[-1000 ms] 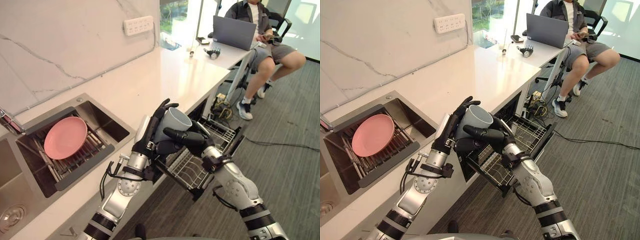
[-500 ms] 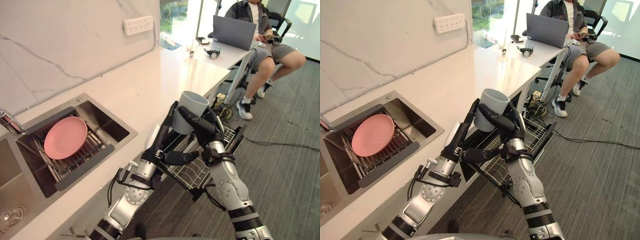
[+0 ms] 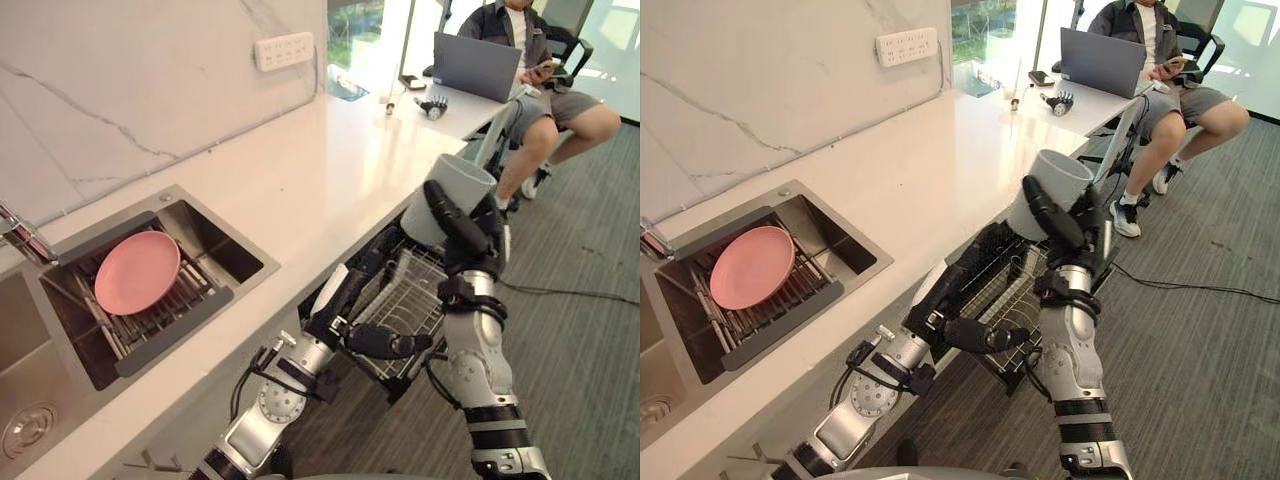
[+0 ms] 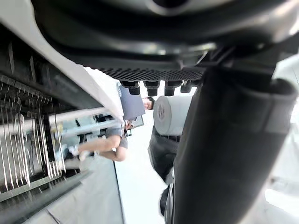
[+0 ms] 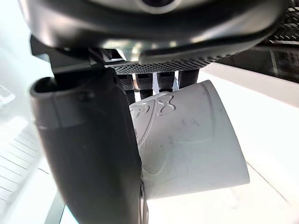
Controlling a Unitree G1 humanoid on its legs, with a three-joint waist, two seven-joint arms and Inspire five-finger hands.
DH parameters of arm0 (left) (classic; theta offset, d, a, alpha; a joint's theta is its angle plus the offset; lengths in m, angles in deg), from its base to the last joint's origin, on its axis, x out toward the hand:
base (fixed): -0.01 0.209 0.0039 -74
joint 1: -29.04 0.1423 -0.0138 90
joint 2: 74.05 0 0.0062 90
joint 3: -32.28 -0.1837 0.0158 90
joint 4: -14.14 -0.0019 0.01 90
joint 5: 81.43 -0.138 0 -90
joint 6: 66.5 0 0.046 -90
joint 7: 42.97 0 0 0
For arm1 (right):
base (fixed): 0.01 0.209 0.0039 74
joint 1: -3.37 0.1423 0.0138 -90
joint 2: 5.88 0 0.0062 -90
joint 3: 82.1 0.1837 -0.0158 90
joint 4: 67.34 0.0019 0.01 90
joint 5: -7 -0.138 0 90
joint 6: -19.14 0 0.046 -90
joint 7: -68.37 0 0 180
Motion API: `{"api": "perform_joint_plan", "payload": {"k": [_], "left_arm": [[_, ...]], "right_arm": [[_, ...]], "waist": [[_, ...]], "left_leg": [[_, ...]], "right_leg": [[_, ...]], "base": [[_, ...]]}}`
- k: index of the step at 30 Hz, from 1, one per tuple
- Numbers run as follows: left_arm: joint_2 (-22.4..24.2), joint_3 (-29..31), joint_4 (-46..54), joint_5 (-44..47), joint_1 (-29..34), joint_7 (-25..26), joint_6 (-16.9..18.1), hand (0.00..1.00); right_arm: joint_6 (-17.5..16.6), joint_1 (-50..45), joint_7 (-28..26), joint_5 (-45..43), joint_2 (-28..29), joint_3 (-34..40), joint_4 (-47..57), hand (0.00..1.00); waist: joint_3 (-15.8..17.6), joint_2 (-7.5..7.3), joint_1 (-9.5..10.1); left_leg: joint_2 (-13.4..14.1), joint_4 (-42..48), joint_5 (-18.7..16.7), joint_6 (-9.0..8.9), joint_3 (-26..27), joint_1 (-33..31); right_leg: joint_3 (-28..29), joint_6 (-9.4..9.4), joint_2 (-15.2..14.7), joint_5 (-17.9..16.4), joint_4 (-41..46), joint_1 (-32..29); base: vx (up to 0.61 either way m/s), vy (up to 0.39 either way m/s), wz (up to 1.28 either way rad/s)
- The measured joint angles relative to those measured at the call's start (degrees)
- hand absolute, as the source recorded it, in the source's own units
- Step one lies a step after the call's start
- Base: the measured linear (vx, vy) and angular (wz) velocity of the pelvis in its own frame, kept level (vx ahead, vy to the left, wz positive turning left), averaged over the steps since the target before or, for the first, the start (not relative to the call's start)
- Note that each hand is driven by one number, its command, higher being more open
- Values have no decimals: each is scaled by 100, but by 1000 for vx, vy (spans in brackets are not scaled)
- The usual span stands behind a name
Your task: Walk over to the sink, pick up the cup, carry it to the dishwasher, place the cup inside the dishwasher, then close the dishwasher door
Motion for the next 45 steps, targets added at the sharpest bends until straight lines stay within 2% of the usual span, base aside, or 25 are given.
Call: {"api": "perform_joint_plan", "payload": {"k": [3,6,10,14,18,21,24,31,34,37,40,42,45], "left_arm": [[180,240,278,1288,231,-473,-258,100],[307,399,450,1938,461,-918,-470,100],[347,457,281,1900,717,-1228,-823,100],[437,459,-856,1480,769,-1261,-1065,100],[324,568,-2459,707,815,-1053,-1120,100],[182,966,-2893,335,1063,-774,-1112,100],[45,1259,-2914,-15,1209,-479,-1055,100],[75,1882,-3511,-576,1285,-4,-894,100],[125,2175,-3986,-685,1298,75,-893,100],[132,2534,-4083,-664,1288,123,-933,100],[138,2648,-4128,-543,1239,143,-927,100],[206,2841,-4200,-434,1182,150,-934,100],[205,2988,-4240,-248,1136,159,-933,100]], "right_arm": [[-4,-3,170,39,-4,528,-44,0],[-110,-100,200,142,-24,1040,-213,0],[-114,-364,25,139,-66,1298,-473,0],[132,-685,-845,112,-83,1167,-726,0],[471,-747,-1637,166,-123,576,-1562,0],[605,-749,-1963,360,-97,269,-2199,0],[640,-739,-2128,634,-93,259,-2472,0],[708,-414,-2243,1320,-298,202,-2752,0],[836,-64,-2208,1596,-557,158,-3177,0],[991,420,-2035,1786,-893,160,-3873,0],[1087,798,-1903,1795,-1191,200,-4256,0],[1132,1181,-1855,1833,-1477,353,-4462,0],[1135,1434,-1846,1967,-1769,528,-4542,0]], "waist": [[0,-1,-3],[1,-2,4],[3,-5,-12],[3,-11,-13],[14,-29,5],[53,-87,44],[78,-116,184],[210,-124,198],[347,-109,317],[485,-41,379],[622,70,492],[864,218,498],[1259,345,602]], "left_leg": [[-1,-1,0,0,-11,-1],[-3,-2,0,0,-33,-10],[-5,-3,0,-1,-44,-24],[24,-4,-1,-4,-93,-105],[5,-4,-20,-27,-156,-142],[-11,-3,-17,-23,-271,-152],[-75,-3,-19,-17,-353,-160],[-199,-4,-32,8,-531,-152],[-233,-4,-32,7,-590,-153],[-269,-3,18,25,-823,-282],[-297,-2,81,56,-902,-437],[-327,1,178,81,-1073,-653],[-344,27,255,85,-1169,-813]], "right_leg": [[-14,0,0,0,1,12],[-42,1,-1,-4,-1,22],[-54,-9,-1,-14,-8,19],[-110,-7,11,-17,-18,-18],[-203,53,13,-69,-82,10],[-360,69,-1,-41,-101,115],[-459,99,-51,-61,-109,165],[-679,163,-132,-83,-169,334],[-751,171,-133,-90,-171,374],[-998,188,-140,-108,-171,398],[-1076,198,-149,-98,-150,287],[-1236,201,-144,-92,-110,169],[-1316,200,-145,-91,-44,41]], "base": [[0,0,1],[0,0,5],[0,0,1],[-12,-8,7],[-5,-3,9],[37,-19,23],[40,-6,19],[9,9,16],[-18,5,14],[-20,-4,38],[-17,15,21],[-15,14,36],[-11,14,21]]}}
